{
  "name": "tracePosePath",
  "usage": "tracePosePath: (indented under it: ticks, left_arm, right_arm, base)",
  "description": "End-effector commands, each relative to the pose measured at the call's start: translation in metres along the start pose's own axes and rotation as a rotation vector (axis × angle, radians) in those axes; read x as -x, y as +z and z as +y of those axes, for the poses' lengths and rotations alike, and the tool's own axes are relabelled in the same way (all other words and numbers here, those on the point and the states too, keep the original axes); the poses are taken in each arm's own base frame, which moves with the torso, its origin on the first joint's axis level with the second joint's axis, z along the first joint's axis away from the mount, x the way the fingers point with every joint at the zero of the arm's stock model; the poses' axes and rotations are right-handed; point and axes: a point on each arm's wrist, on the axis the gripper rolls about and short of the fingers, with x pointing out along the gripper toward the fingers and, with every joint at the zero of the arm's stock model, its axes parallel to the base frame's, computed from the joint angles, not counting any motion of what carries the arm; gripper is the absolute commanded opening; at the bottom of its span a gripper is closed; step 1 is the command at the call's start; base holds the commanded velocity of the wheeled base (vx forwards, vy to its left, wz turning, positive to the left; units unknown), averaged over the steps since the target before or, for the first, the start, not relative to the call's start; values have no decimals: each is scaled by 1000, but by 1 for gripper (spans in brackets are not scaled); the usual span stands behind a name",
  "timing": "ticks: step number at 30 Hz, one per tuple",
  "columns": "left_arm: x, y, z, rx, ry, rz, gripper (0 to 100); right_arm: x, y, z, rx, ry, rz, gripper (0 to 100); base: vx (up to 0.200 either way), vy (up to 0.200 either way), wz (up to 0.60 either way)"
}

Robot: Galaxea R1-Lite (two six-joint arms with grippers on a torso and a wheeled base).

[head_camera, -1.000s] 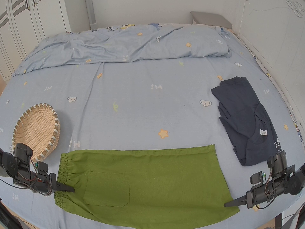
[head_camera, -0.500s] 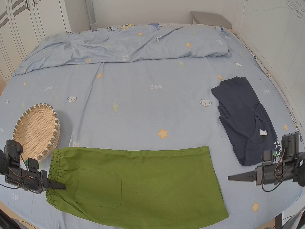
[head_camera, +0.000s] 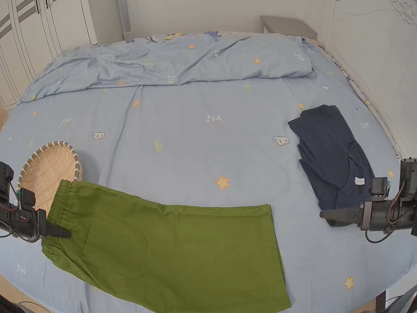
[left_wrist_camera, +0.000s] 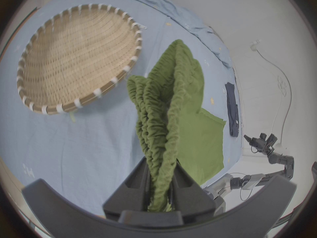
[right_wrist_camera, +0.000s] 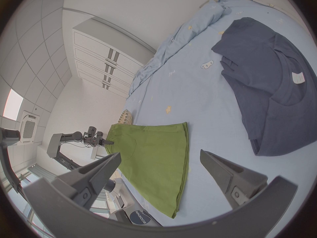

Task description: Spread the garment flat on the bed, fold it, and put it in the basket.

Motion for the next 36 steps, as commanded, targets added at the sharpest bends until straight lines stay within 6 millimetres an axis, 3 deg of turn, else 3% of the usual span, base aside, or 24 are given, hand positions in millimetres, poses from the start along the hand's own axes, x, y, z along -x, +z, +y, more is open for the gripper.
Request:
tracePosePath:
  ticks: [1, 10, 14, 15, 21, 26, 31, 36]
  left_arm:
    - [17, 8, -56, -163, 14, -7, 0]
    - [13, 6, -130, -288, 12, 18, 0]
    - [10, 1, -150, -348, -12, 30, 0]
    - [12, -1, -167, -385, -47, 28, 0]
    - [1, -3, -208, -451, -146, 76, 0]
    - [-11, -13, -225, -520, -145, 92, 0]
    - [-40, -29, -252, -597, -145, 111, 0]
    - [-57, -43, -266, -583, -143, 133, 0]
  right_arm:
    - [8, 5, 12, 32, 16, -25, 100]
    - [8, 6, 15, 31, 18, -16, 100]
    - [7, 5, 14, 28, 17, -13, 100]
    - [7, 5, 14, 28, 16, -14, 100]
    - [7, 5, 14, 28, 17, -11, 100]
    - [6, 3, 15, 29, 22, -3, 100]
    - [6, 3, 15, 29, 10, -5, 100]
    - [6, 3, 15, 29, 8, -4, 100]
  base:
    - [0, 0, 0]
    - [0, 0, 0]
    - [0, 0, 0]
    - [0, 0, 0]
    - [0, 0, 0]
    - [0, 0, 0]
    - [0, 0, 0]
    - [0, 0, 0]
